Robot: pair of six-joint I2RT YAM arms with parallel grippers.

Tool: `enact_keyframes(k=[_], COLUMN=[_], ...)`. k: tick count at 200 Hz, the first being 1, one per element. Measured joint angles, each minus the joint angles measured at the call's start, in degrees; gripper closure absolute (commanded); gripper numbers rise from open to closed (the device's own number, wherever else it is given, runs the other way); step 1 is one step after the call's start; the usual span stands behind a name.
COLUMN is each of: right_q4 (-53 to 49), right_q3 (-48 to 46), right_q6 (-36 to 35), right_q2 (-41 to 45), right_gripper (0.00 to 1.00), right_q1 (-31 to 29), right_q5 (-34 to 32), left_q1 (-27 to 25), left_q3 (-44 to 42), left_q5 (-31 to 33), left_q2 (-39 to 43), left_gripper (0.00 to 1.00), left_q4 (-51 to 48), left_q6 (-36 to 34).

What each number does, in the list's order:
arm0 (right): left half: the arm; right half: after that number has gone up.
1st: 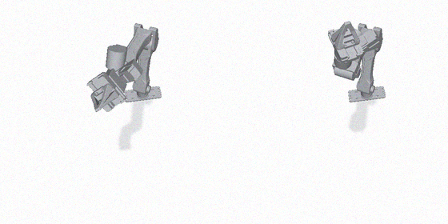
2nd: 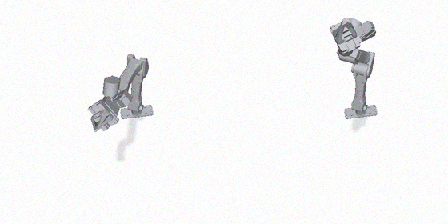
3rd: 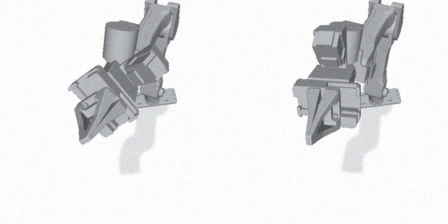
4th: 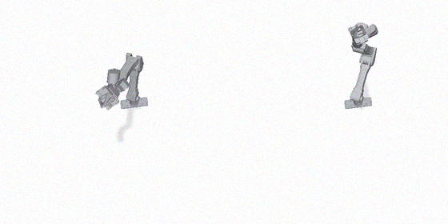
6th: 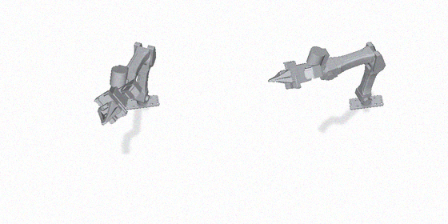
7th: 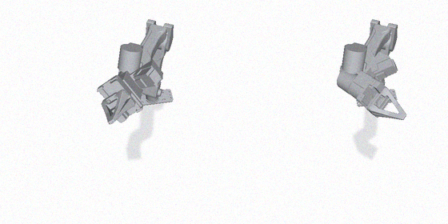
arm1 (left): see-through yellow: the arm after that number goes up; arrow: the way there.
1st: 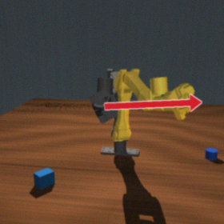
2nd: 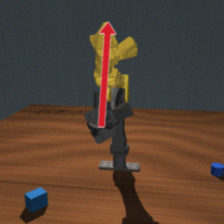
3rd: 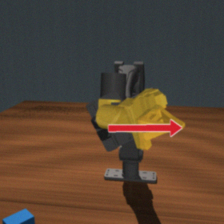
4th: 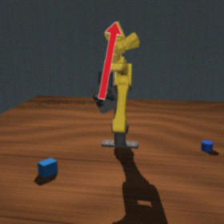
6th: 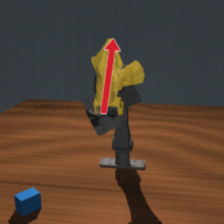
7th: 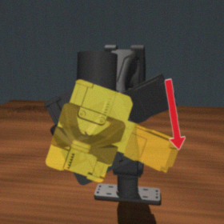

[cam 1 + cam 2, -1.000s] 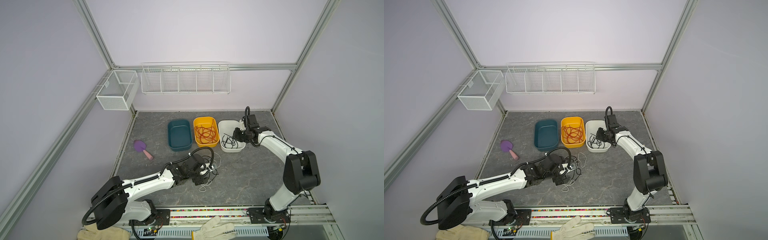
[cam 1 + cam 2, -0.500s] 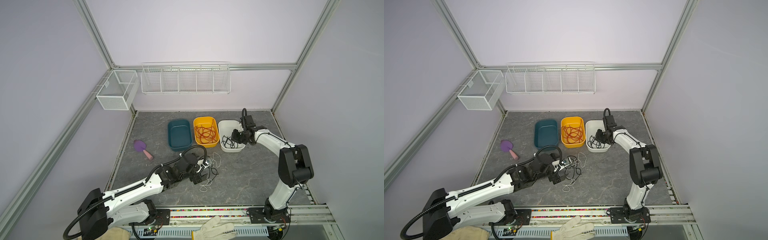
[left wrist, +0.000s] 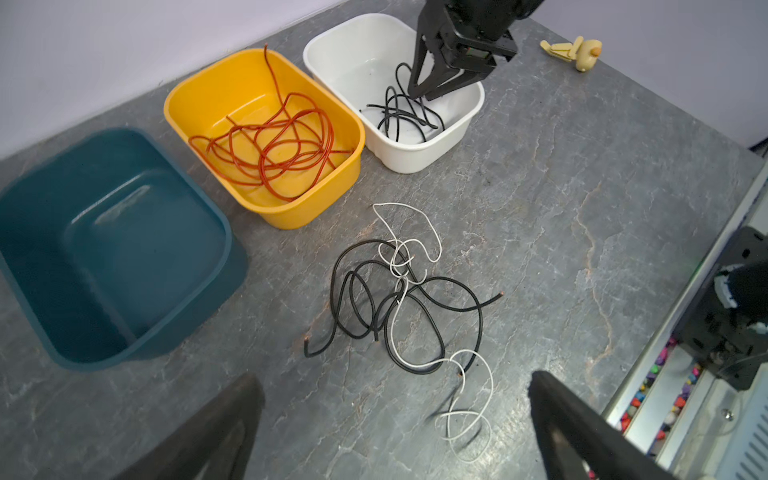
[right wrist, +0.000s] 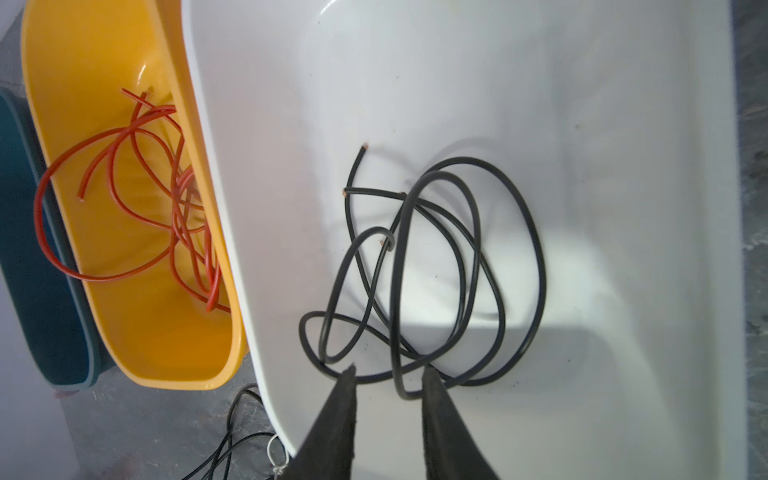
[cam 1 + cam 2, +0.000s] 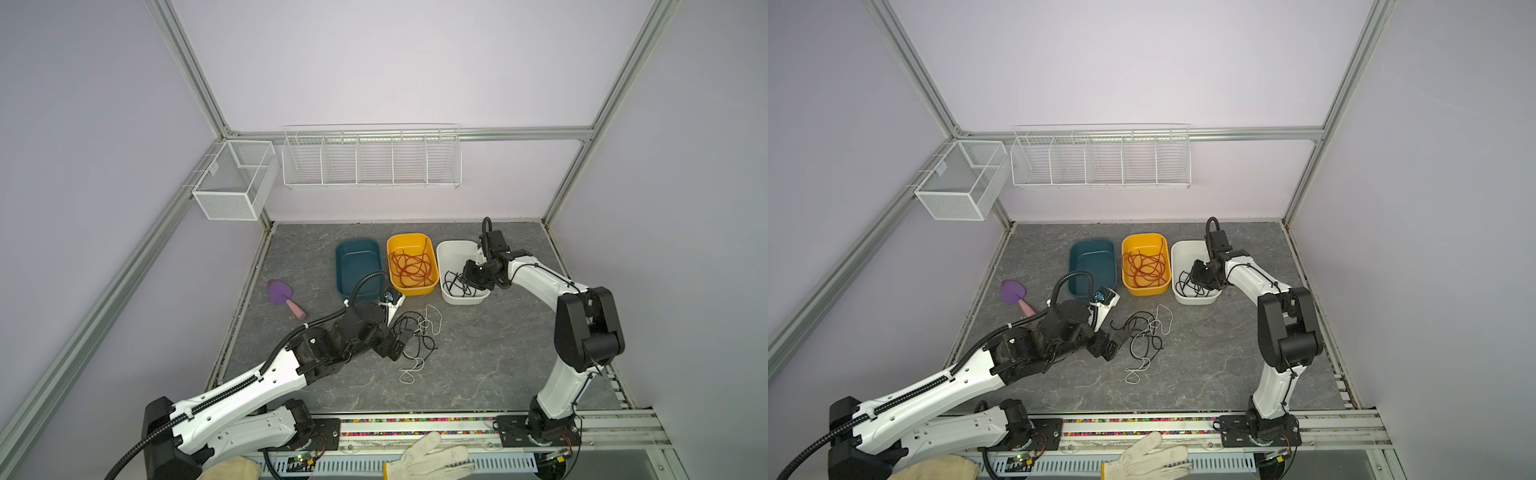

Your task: Untangle the cables

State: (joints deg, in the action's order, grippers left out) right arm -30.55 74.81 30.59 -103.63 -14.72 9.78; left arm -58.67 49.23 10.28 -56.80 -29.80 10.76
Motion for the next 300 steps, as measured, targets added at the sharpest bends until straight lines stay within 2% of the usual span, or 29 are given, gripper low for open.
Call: enact_keyframes(k=[68,102,128,133,140,182,211,256,300], right_q4=[-3.13,-3.69,-3.93,-3.89,-3.69,-1.84,1.36,6.91,10.69], right_q3=[-0.46,-3.02,-6.12,-6.84,-7.93,-14.51,-20.04,-30.21,-32.15], right_q6=[-1.53,-2.43,-3.48,-3.82,-3.76,-4.92,-5.16,-5.33,-5.33], right_q2=[5.31,11.17,16.85,18.12,19.87,30.34,35.71,38.29,39.85], right_gripper=[0.44,0.25,0.0,0.09,0.12,0.12,0.12,0.12,0.12], right_q1=[-1.7,-4.28,-6.49,-6.91,-7.39,-9.68,-11.08,-14.86,-17.81], right_q5=[-3.54,-4.66,-5.01,-5.01,-4.96,-3.8,-1.09,1.97,2.69], left_q1=[0.0,0.0,0.0,0.0,0.0,0.37,2.4,4.83,5.05], left_q3=[-1.36,-3.56,-5.07,-5.35,-5.7,-9.49,-12.09,-14.86,-15.06], left_q5=[2.86,2.45,1.57,1.4,1.27,1.22,0.98,0.79,1.16], left_q2=[-0.7,-0.96,-1.09,-1.14,-1.27,-1.57,-1.62,-1.99,-4.74], left_gripper=[0.01,0.01,0.01,0.01,0.01,0.0,0.03,0.08,0.15], left_q4=[-1.79,-0.9,0.48,0.92,1.46,4.68,6.84,10.03,13.05], left_q6=[16.65,21.84,24.39,24.83,25.35,28.02,29.51,30.99,31.21])
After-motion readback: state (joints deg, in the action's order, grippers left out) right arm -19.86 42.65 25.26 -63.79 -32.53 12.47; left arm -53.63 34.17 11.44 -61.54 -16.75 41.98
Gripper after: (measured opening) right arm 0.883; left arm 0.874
